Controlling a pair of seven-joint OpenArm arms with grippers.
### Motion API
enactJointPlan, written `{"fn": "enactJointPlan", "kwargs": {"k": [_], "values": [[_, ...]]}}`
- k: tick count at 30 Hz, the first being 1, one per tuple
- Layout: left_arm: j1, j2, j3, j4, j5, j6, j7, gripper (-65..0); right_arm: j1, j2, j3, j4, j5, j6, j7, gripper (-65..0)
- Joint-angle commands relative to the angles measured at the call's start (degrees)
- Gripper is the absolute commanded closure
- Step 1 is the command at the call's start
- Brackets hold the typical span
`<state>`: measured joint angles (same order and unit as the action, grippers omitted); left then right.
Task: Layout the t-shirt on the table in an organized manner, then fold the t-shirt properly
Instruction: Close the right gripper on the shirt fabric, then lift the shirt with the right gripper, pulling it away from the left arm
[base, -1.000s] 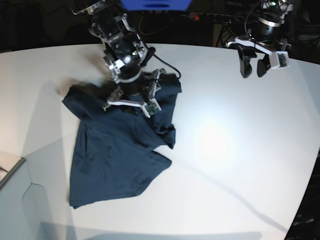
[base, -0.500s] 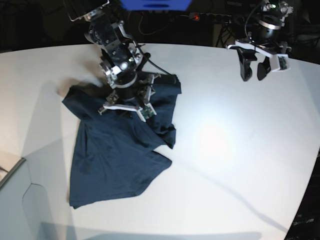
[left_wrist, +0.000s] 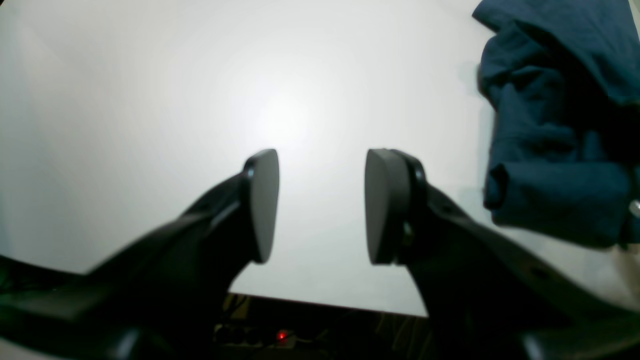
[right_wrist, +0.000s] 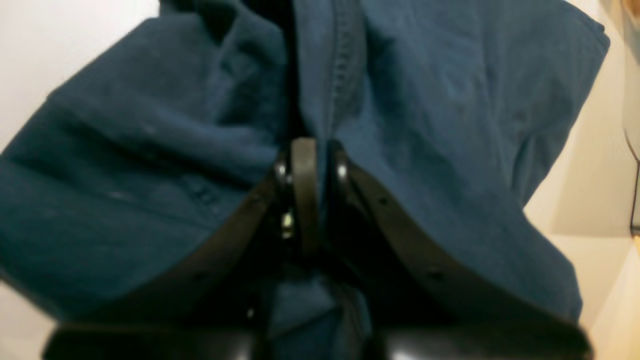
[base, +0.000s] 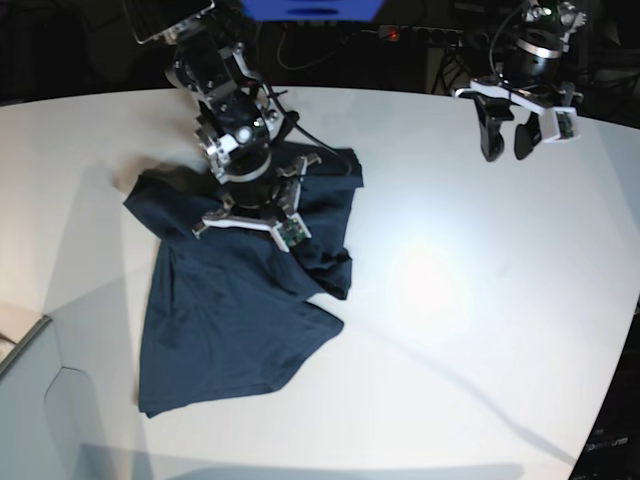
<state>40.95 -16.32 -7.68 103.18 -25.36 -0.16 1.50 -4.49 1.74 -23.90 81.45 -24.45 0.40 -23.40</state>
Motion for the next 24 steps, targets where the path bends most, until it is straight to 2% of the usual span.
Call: {"fn": "enactJointPlan", "kwargs": {"k": [1,5,16,24], "values": [[0.7,-0.4,-0.4,1.0,0.0,-0.1,-1.5,-27.1,0.7,-0.3,0.0,1.3,-0.3,-0.1,0.9,0.0],[0.8,-0.4,-0.4,1.0,0.0,-0.1,-1.5,-27.1,0.2,-0.3,1.7,4.6,-0.3,0.0,1.0,0.0],[0.9,-0.4,-0.4,1.4,0.0,-0.1,-1.5,-27.1,-1.1,-0.1,10.6,26.4,-0.1,0.3,1.4,0.0],[0.3,-0.4,-0.3,1.6,0.0,-0.1,-1.6,-27.1,-0.5,-0.6,10.5,34.9,0.0,0.3,1.7,0.0]]}}
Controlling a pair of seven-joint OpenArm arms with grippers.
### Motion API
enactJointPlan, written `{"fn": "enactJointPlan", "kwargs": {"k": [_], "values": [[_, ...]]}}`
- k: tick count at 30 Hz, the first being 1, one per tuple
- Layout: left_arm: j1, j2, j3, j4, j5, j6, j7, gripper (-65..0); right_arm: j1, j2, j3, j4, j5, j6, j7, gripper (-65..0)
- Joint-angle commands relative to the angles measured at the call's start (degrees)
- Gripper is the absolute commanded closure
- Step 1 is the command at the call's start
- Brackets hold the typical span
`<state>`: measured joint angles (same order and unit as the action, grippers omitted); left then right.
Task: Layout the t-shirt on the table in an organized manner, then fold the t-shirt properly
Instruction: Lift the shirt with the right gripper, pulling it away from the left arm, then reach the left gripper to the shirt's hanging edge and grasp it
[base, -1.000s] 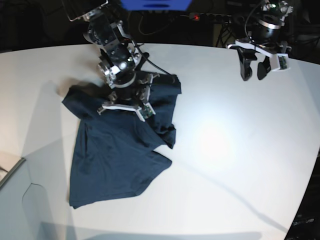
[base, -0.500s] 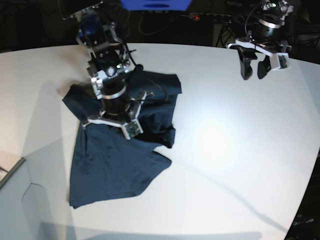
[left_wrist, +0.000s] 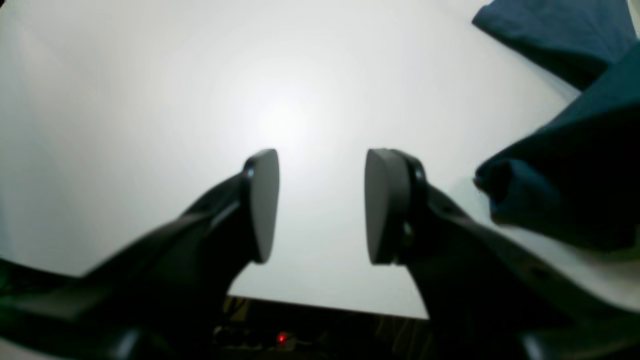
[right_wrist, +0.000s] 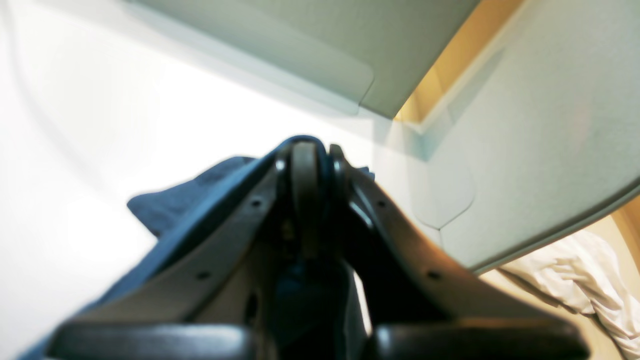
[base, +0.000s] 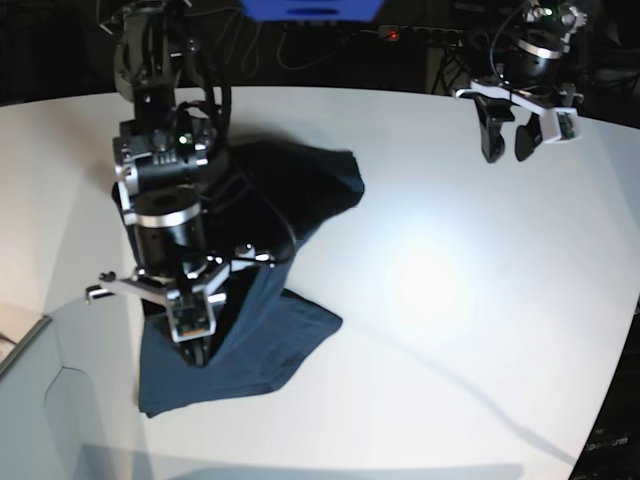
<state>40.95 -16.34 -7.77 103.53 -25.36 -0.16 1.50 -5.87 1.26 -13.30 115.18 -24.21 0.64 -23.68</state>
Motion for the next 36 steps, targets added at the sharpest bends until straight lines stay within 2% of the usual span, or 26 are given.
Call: {"fn": "enactJointPlan", "kwargs": {"k": [1,7,12,17,20,24,30,36], "values": [[0.3,-0.4,-0.2,1.2,0.0,-0.1,-1.7,-27.4,1.4,-0.1,-0.1,1.2,-0.3,0.0,2.9,0.0],[-1.9,-0.5,-0.3,1.6,0.0,-0.1,-1.5,-27.5,3.9,-0.1,0.4,1.0,-0.3,0.0,6.8,0.0],[-2.3,-0.9,-0.3,1.6,0.0,-0.1,-1.5,-27.5,7.0,0.4,3.4,1.3,-0.4,0.1,7.1,0.0],[-5.0,-0.5,-0.2,1.2,0.0,-0.1,-1.5,-27.6,5.6,0.0,3.6,1.2,-0.4,0.1,12.7,0.0],[-8.6,-0.3,0.5,1.0,0.0,-0.1,-1.5,-27.6,4.3,-0.2,3.6,1.0,-0.4,0.1,13.4,0.0],[-14.0,-0.3,3.9,0.0,0.1,0.3,-1.4,-27.6,2.3,-0.7,4.0,0.9,-0.4,0.1,13.3,0.0],[-24.6,-0.2,14.1,-10.4,0.2,0.5,-1.4,-27.6,-0.6,-0.6,4.0,0.9,-0.4,0.1,13.3,0.0],[-30.7,3.0,21.7,-20.8,0.5,0.5,-1.5,-27.6,-0.9,-0.6,4.0,0.9,-0.5,0.1,13.3,0.0]]}}
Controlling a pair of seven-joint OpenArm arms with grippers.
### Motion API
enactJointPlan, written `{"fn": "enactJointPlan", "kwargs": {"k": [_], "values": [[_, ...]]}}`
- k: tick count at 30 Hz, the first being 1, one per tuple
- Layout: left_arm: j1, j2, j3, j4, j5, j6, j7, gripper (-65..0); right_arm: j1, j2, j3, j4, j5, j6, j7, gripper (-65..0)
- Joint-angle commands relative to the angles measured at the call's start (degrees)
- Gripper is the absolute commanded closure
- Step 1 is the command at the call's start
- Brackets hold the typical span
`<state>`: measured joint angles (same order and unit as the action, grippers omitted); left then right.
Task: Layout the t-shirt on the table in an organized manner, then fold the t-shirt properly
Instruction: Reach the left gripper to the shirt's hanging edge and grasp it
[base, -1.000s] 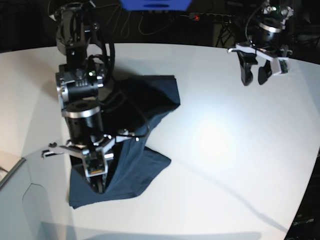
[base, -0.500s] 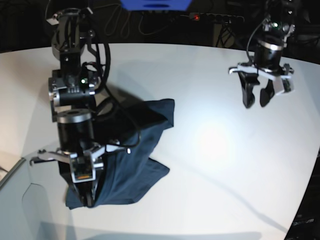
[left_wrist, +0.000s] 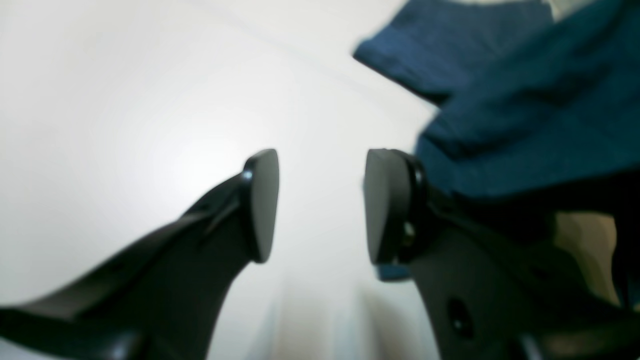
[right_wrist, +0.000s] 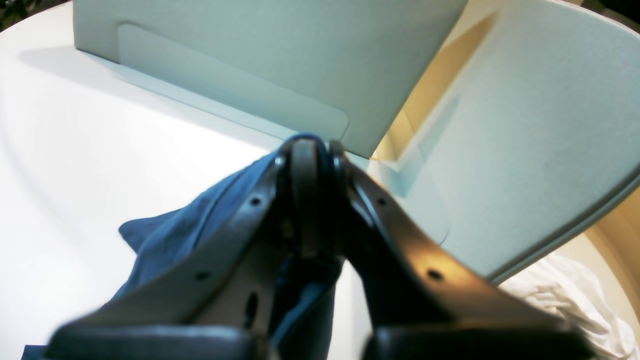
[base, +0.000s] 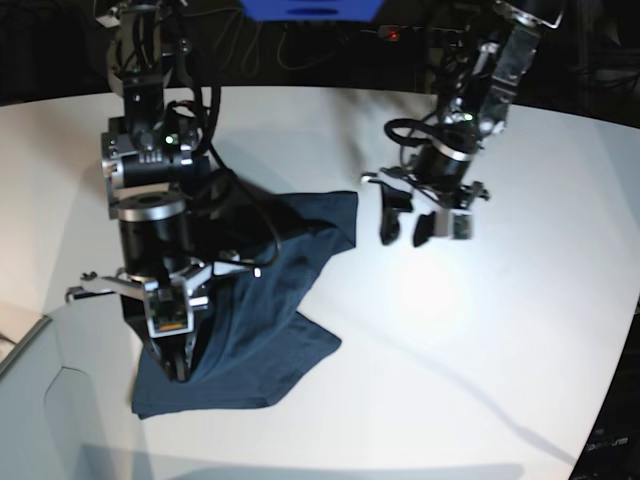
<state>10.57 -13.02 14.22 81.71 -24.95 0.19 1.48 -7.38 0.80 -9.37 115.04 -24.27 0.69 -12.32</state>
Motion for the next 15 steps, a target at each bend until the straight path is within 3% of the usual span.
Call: {"fn": "enactJointPlan", "kwargs": {"k": [1,5,10,15], "values": [[-0.8,0.2,0.4,-0.3,0.1,0.1,-1.4,-27.7,0.7,-0.1,0.1,1.0,-0.4,0.1,1.9,0.0],[-1.7,1.8,2.5,-4.4,0.1,0.1,-1.3,-29.2,1.0,-0.1,0.1,1.0,-0.4,0.1,1.9,0.0],[-3.7,1.9,7.2,-7.5,-0.1,-0.2,-1.3,-46.1,1.0,-0.1,0.1,1.0,-0.4,0.1,1.9,0.0],[-6.0,2.0,10.8,-9.4,-0.3,-0.1,-1.4,-43.8,0.9,-0.1,0.1,1.0,-0.4,0.1,1.9,0.0]]}}
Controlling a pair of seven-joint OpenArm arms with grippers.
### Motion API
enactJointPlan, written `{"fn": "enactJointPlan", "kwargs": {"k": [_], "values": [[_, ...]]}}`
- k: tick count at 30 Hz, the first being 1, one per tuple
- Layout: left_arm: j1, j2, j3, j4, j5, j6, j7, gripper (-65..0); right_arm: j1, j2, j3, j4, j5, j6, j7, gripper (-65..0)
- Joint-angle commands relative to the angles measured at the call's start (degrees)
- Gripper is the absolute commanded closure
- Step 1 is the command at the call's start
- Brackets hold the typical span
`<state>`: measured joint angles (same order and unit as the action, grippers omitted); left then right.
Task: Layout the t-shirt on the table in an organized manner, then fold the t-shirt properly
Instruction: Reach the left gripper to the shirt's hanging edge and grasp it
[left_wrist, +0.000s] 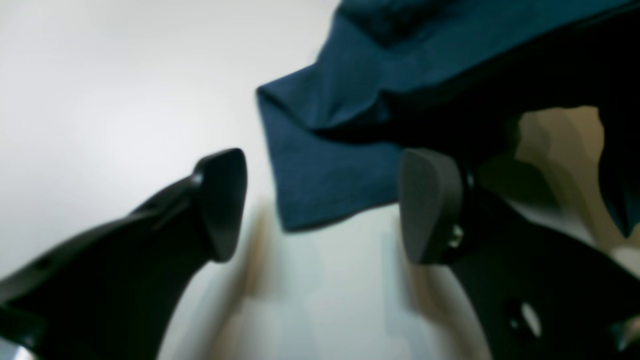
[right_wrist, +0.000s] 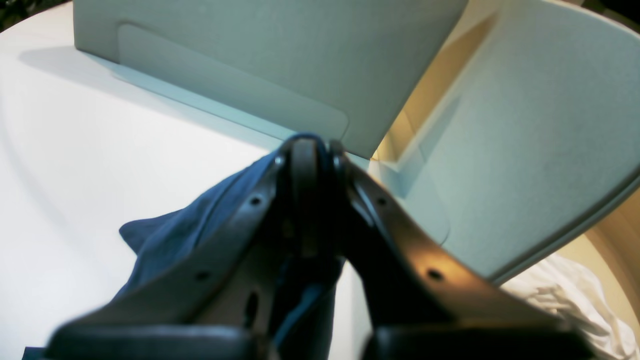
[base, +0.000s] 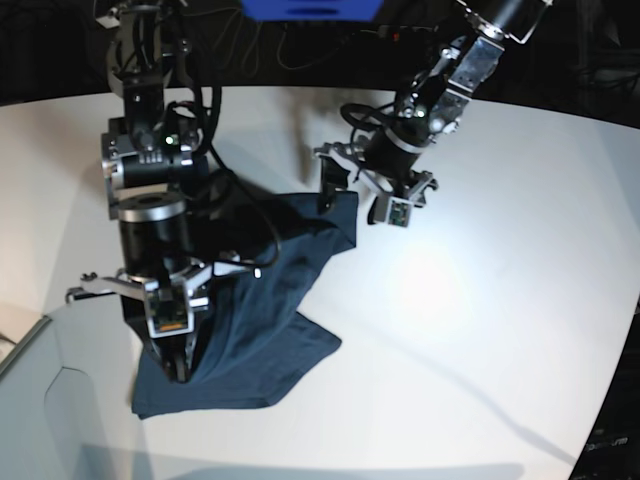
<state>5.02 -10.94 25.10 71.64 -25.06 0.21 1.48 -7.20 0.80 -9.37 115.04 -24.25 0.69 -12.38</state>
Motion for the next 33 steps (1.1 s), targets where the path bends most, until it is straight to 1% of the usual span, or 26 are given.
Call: {"fn": "enactJointPlan", "kwargs": {"k": [1,4,6,11,13,16,18,19,20,22,24,25,26,29,33], "values": [[-1.0,0.3,0.3,0.2,-0.2,0.0,-1.4,-43.1,0.7,-0.1,0.1,1.0,-0.4,0.1,2.0,0.0],[-1.5,2.0,0.2,-1.8,0.0,0.0,-1.4,-41.8,0.7,-0.1,0.1,1.0,-0.4,0.1,2.0,0.0],[-1.9,2.7,0.0,-3.8,-0.1,0.0,-1.4,-39.4,0.6,-0.1,0.1,1.0,-0.4,0.1,2.0,0.0],[-4.1,4.5,0.0,-10.6,-0.2,0.0,-1.7,-28.0,0.5,-0.1,0.1,1.0,-0.4,0.1,1.9,0.0],[-5.2,5.4,0.0,-13.5,-0.2,-0.3,-1.8,-24.3,0.3,-0.1,0.1,1.0,-0.4,0.1,1.9,0.0],[-6.3,6.1,0.0,-15.9,-0.2,-0.3,-1.8,-23.9,-0.4,-0.1,0.2,1.0,-0.4,0.1,1.9,0.0],[-6.6,6.1,0.0,-16.1,-0.2,-0.3,-1.9,-22.4,-0.8,-0.1,0.2,1.0,-0.4,0.1,1.9,0.0],[-6.6,6.1,0.0,-16.1,-0.2,-0.3,-1.9,-19.5,-0.8,-0.1,0.2,1.0,-0.4,0.1,1.9,0.0],[-6.6,6.0,-0.1,-16.1,-0.2,-0.2,-1.9,-15.1,-0.9,-0.1,0.2,1.0,-0.4,0.1,1.9,0.0],[-6.6,5.7,-0.7,-16.0,-0.2,0.1,-1.9,-1.0,-0.9,-0.1,1.3,1.0,-0.4,0.1,1.9,0.0],[-6.4,5.0,-4.6,-15.8,-0.2,0.1,-1.9,0.0,-0.9,-0.1,2.3,1.0,-0.4,0.1,1.9,0.0],[-6.2,4.7,-7.0,-15.8,-0.2,0.1,-1.9,-1.8,-0.9,-0.1,2.6,1.0,-0.4,0.1,1.9,0.0],[-6.2,4.7,-9.4,-15.8,-0.2,0.1,-1.8,-0.3,-1.0,-0.1,2.6,1.0,-0.4,0.1,1.9,0.0],[-6.1,4.4,-15.5,-15.3,-0.2,-0.3,-1.5,0.0,-2.1,-0.1,2.6,0.9,-0.4,0.1,1.9,0.0],[-5.1,1.6,-20.5,-9.0,-0.2,-0.3,-1.4,-0.1,-3.0,-0.1,2.3,0.8,-0.3,0.1,1.9,0.0]]}}
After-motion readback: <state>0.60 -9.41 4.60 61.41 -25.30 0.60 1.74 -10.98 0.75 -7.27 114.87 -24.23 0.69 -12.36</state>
